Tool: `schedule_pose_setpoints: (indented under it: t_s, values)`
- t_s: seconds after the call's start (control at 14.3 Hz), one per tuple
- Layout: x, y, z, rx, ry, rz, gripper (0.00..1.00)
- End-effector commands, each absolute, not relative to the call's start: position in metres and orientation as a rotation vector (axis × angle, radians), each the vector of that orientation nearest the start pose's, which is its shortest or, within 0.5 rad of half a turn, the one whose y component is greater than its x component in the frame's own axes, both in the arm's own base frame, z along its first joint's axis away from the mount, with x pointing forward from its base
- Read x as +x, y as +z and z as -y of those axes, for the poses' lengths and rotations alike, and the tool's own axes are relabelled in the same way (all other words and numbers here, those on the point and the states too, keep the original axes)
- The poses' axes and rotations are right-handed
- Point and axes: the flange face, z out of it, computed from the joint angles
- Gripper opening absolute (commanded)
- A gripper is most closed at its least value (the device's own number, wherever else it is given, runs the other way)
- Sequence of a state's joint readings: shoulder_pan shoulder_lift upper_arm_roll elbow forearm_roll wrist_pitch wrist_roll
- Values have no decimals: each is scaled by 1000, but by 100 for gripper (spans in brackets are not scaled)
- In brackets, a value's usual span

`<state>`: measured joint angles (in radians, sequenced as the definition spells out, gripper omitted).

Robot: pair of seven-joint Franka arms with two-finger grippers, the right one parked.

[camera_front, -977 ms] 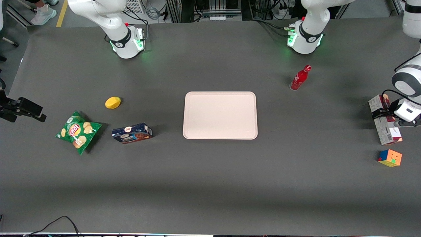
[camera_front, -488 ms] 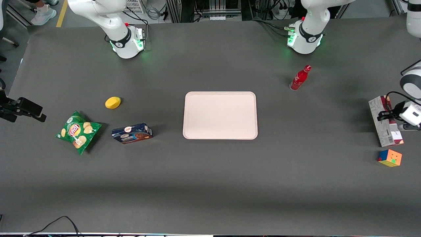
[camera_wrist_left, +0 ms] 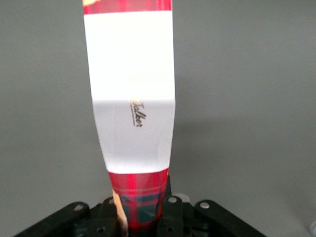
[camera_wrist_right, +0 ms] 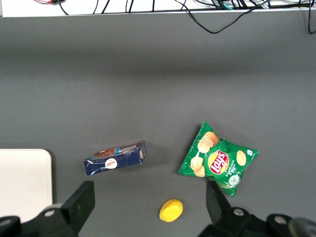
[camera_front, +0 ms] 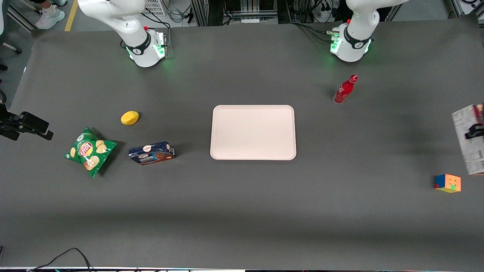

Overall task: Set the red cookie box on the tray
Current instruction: 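Lift the cookie box up with the left gripper, then carry the cookie box over the white tray with the left gripper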

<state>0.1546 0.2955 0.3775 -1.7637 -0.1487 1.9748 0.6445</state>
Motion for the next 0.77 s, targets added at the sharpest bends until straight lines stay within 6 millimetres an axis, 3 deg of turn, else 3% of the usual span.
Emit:
schedule_pose_setpoints:
  t_s: [0.0, 0.14, 0.28, 0.35, 0.7]
  values:
    - [562, 505, -290, -3143, 110, -191, 14]
    - [566, 542, -279, -3138, 117, -211, 14]
    - [570, 546, -272, -3137, 116, -205, 14]
    - [575, 546, -259, -3141, 117, -202, 14]
    - [600, 566, -156, -3109, 117, -168, 14]
